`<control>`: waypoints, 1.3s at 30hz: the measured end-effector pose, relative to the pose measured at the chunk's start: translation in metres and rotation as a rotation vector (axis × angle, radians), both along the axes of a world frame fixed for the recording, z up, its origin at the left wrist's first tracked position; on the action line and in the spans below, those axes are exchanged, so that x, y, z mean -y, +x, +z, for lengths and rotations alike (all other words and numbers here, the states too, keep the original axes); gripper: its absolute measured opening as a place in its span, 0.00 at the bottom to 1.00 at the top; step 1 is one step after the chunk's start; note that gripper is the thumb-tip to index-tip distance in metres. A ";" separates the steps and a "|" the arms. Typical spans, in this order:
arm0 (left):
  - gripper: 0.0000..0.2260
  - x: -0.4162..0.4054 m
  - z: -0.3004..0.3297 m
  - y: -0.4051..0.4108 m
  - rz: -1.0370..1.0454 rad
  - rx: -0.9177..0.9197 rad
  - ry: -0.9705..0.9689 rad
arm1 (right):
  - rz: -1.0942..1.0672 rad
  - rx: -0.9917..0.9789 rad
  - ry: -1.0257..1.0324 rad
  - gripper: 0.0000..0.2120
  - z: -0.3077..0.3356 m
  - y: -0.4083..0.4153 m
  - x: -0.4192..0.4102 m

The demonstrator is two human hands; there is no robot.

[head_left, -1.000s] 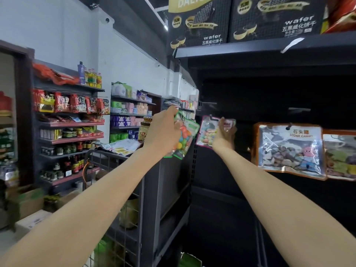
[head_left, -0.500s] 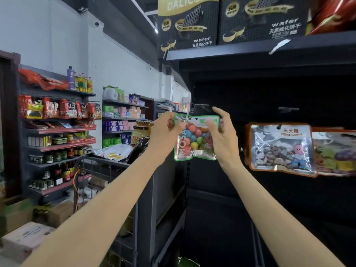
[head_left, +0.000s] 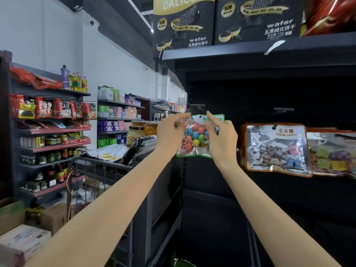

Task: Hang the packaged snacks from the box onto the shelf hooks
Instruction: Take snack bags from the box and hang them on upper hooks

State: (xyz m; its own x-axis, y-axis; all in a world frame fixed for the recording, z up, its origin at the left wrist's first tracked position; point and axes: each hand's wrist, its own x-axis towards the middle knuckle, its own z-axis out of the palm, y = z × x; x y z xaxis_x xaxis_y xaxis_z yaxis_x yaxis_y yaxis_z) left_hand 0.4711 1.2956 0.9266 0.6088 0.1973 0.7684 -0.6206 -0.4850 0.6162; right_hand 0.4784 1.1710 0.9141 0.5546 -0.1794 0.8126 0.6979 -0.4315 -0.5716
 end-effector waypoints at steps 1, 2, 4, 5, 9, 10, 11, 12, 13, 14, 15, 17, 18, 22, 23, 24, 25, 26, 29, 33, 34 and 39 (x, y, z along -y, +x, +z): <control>0.12 0.000 -0.001 0.001 -0.007 0.003 -0.012 | -0.006 0.002 -0.013 0.18 0.000 0.000 -0.001; 0.12 -0.001 -0.002 0.002 -0.015 0.003 -0.027 | -0.010 0.001 -0.023 0.18 -0.001 0.000 -0.002; 0.12 -0.002 -0.005 0.007 -0.022 0.005 -0.047 | -0.014 -0.018 -0.031 0.18 -0.001 0.003 -0.003; 0.12 -0.002 -0.007 0.009 -0.020 0.006 -0.045 | -0.022 -0.027 -0.036 0.18 -0.002 0.004 -0.003; 0.14 0.000 -0.010 0.021 -0.015 -0.044 0.016 | -0.038 -0.049 -0.072 0.20 -0.006 0.012 0.003; 0.15 0.002 -0.010 0.025 0.002 -0.070 0.051 | -0.038 -0.063 -0.075 0.21 -0.007 0.014 0.003; 0.16 0.004 -0.009 0.029 0.019 -0.100 0.092 | -0.059 -0.069 -0.096 0.23 -0.008 0.019 0.003; 0.18 0.006 -0.008 0.034 0.027 -0.138 0.147 | -0.092 -0.068 -0.127 0.24 -0.011 0.026 0.003; 0.20 0.009 -0.007 0.038 0.032 -0.173 0.225 | -0.115 -0.070 -0.157 0.26 -0.014 0.034 0.003; 0.21 0.013 -0.006 0.044 0.039 -0.211 0.323 | -0.119 -0.092 -0.176 0.29 -0.017 0.045 0.004; 0.22 0.017 -0.005 0.051 0.052 -0.256 0.418 | -0.116 -0.135 -0.184 0.32 -0.020 0.055 0.005; 0.25 0.023 -0.005 0.067 0.071 -0.326 0.509 | -0.099 -0.230 -0.154 0.34 -0.023 0.073 0.005; 0.27 0.025 -0.006 0.075 0.068 -0.365 0.494 | -0.082 -0.251 -0.084 0.32 -0.024 0.080 0.004; 0.30 0.029 -0.006 0.098 0.061 -0.426 0.449 | -0.146 -0.204 0.067 0.28 -0.018 0.100 0.000; 0.29 0.029 -0.006 0.102 0.063 -0.431 0.440 | -0.131 -0.212 0.084 0.30 -0.018 0.103 -0.001; 0.29 0.029 -0.005 0.106 0.056 -0.420 0.424 | -0.125 -0.217 0.083 0.31 -0.016 0.104 -0.002; 0.28 0.029 -0.005 0.107 0.046 -0.407 0.407 | -0.097 -0.230 0.111 0.32 -0.015 0.104 -0.003; 0.27 0.028 -0.006 0.108 0.040 -0.402 0.400 | -0.087 -0.227 0.104 0.32 -0.015 0.104 -0.003; 0.26 0.024 -0.007 0.102 0.046 -0.327 0.400 | -0.096 -0.170 0.068 0.31 -0.017 0.102 0.000; 0.19 0.016 -0.006 0.070 0.130 -0.161 0.397 | -0.342 -0.011 -0.236 0.21 -0.028 0.080 0.001; 0.18 0.011 -0.008 0.062 0.147 -0.125 0.372 | -0.379 0.013 -0.303 0.18 -0.032 0.073 -0.002; 0.10 -0.031 -0.031 0.013 0.245 -0.026 0.452 | -0.117 -0.039 -0.358 0.11 -0.048 0.024 -0.034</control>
